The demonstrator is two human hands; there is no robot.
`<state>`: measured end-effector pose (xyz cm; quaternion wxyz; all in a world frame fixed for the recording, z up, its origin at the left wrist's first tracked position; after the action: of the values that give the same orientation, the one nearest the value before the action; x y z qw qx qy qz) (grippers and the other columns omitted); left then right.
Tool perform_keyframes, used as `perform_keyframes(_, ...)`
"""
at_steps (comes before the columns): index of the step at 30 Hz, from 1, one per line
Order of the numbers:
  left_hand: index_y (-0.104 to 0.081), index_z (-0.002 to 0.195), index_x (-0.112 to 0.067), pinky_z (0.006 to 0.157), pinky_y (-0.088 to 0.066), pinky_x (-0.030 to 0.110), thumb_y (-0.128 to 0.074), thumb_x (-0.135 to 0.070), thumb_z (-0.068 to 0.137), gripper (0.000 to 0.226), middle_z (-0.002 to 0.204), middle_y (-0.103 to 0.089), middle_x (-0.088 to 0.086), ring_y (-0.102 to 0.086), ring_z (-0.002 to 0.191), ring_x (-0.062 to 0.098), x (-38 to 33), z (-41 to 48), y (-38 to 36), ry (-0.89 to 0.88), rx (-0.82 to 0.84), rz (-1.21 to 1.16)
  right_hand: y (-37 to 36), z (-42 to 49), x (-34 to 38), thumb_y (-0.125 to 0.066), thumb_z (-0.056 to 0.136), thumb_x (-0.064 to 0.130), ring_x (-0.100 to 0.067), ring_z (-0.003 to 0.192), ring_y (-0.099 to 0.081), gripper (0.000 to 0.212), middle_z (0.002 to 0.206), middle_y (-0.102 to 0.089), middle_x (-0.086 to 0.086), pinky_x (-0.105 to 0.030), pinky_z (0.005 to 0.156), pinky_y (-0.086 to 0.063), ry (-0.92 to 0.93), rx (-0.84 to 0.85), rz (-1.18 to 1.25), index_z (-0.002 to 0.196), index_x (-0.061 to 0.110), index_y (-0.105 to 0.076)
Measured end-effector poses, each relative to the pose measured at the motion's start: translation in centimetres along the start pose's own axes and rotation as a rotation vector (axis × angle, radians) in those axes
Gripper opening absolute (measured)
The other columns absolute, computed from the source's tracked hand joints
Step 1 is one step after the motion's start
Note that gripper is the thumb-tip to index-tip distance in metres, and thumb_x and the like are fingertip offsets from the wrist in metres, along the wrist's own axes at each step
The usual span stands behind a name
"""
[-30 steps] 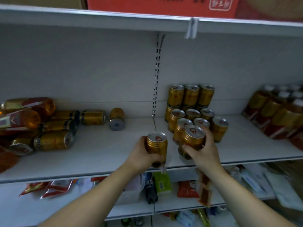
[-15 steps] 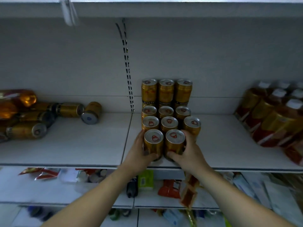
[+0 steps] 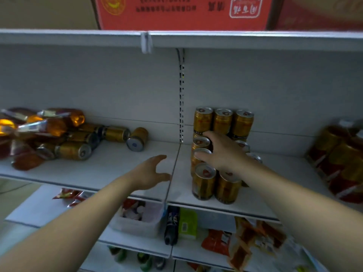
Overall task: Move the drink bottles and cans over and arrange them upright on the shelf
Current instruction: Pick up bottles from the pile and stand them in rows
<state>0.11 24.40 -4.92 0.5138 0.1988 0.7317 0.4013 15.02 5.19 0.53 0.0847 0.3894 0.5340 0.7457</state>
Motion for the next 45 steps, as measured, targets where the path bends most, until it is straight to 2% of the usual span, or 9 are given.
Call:
perform_keyframes(7,-0.024,0.146,-0.029,0.104,-0.028,0.029,-0.065,-0.043,0.083,0.077,0.155,-0.023,-0.002,-0.034,0.134,0.021,9.7,-4.3,8.8,0.102,-0.128,0.128,-4.9,7.1,10.3,-0.06,0.083,0.061,-0.027,0.135,-0.036,0.083,0.154,-0.031,-0.007,-0.035,0.103,-0.035,0.102,0.164,-0.209,0.149,0.021,-0.027)
perform_keyframes(11,-0.025,0.146,-0.026,0.106,-0.026,0.029,-0.064,-0.045,0.082,0.077,0.154,-0.024,0.0,-0.032,0.136,0.019,16.6,-7.3,13.6,0.165,-0.167,0.241,-9.2,10.6,17.2,-0.06,0.08,0.063,-0.027,0.128,-0.043,0.08,0.148,-0.038,-0.009,-0.032,0.092,-0.038,0.127,0.217,-0.224,0.143,0.019,-0.035)
perform_keyframes(14,-0.026,0.146,-0.022,0.107,-0.025,0.028,-0.064,-0.043,0.082,0.078,0.154,-0.025,0.004,-0.029,0.137,0.02,21.5,-9.4,16.8,0.187,-0.185,0.281,-12.7,12.6,22.5,-0.058,0.082,0.062,-0.028,0.131,-0.041,0.083,0.15,-0.037,-0.01,-0.037,0.102,-0.038,0.138,0.247,-0.224,0.147,0.019,-0.031)
perform_keyframes(23,-0.039,0.139,-0.022,0.092,-0.033,0.025,-0.067,-0.043,0.08,0.069,0.142,-0.043,0.005,-0.045,0.124,0.021,32.3,-11.9,24.5,0.312,-0.372,0.075,-19.7,19.0,37.6,-0.061,0.083,0.059,-0.027,0.124,-0.047,0.077,0.145,-0.043,-0.01,-0.031,0.09,-0.042,0.302,0.284,-0.273,0.144,0.02,-0.037)
perform_keyframes(26,-0.036,0.141,-0.023,0.097,-0.033,0.03,-0.066,-0.042,0.081,0.07,0.146,-0.038,0.004,-0.041,0.128,0.023,35.0,-11.0,26.7,0.364,-0.416,0.037,-22.2,21.7,40.8,-0.061,0.08,0.061,-0.027,0.125,-0.045,0.078,0.145,-0.042,-0.008,-0.035,0.098,-0.041,0.345,0.272,-0.304,0.142,0.021,-0.038)
perform_keyframes(30,-0.037,0.14,-0.027,0.102,-0.037,0.036,-0.068,-0.034,0.081,0.067,0.145,-0.038,0.002,-0.043,0.125,0.021,37.8,-9.1,30.0,0.364,-0.465,0.094,-25.8,25.3,44.2,-0.061,0.08,0.061,-0.027,0.123,-0.046,0.074,0.141,-0.045,-0.008,-0.035,0.092,-0.039,0.451,0.283,-0.335,0.141,0.026,-0.038)
perform_keyframes(37,-0.026,0.145,-0.028,0.111,-0.026,0.047,-0.064,-0.039,0.083,0.074,0.155,-0.021,0.003,-0.021,0.141,0.026,42.1,-4.7,34.6,0.413,-0.475,0.317,-30.4,29.5,46.8,-0.062,0.079,0.062,-0.03,0.122,-0.048,0.083,0.14,-0.044,-0.006,-0.041,0.087,-0.043,0.474,0.377,-0.495,0.144,0.02,-0.03)
perform_keyframes(41,-0.01,0.148,-0.033,0.113,-0.015,0.048,-0.063,-0.038,0.085,0.082,0.158,-0.002,0.002,-0.002,0.144,0.026,44.9,-2.4,36.5,0.349,-0.391,0.471,-31.5,30.4,46.7,-0.069,0.076,0.057,-0.028,0.105,-0.057,0.082,0.12,-0.056,-0.004,-0.036,0.071,-0.044,0.457,0.35,-0.544,0.14,0.023,-0.03)
perform_keyframes(45,-0.004,0.148,-0.034,0.114,-0.016,0.057,-0.064,-0.035,0.083,0.089,0.158,0.004,0.0,0.006,0.144,0.028,47.4,0.2,39.0,0.202,-0.273,0.703,-30.8,30.9,46.0,-0.072,0.069,0.058,-0.024,0.105,-0.057,0.079,0.122,-0.056,-0.002,-0.033,0.07,-0.038,0.387,0.254,-0.423,0.134,0.028,-0.037)
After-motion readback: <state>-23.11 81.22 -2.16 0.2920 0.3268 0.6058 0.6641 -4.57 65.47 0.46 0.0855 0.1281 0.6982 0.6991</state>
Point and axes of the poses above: each hand's wrist, its own z-axis towards the middle knuckle, its own y-axis out of the back of the hand, x = y × z, the point moved 1 cm from there along z, towards the middle knuckle
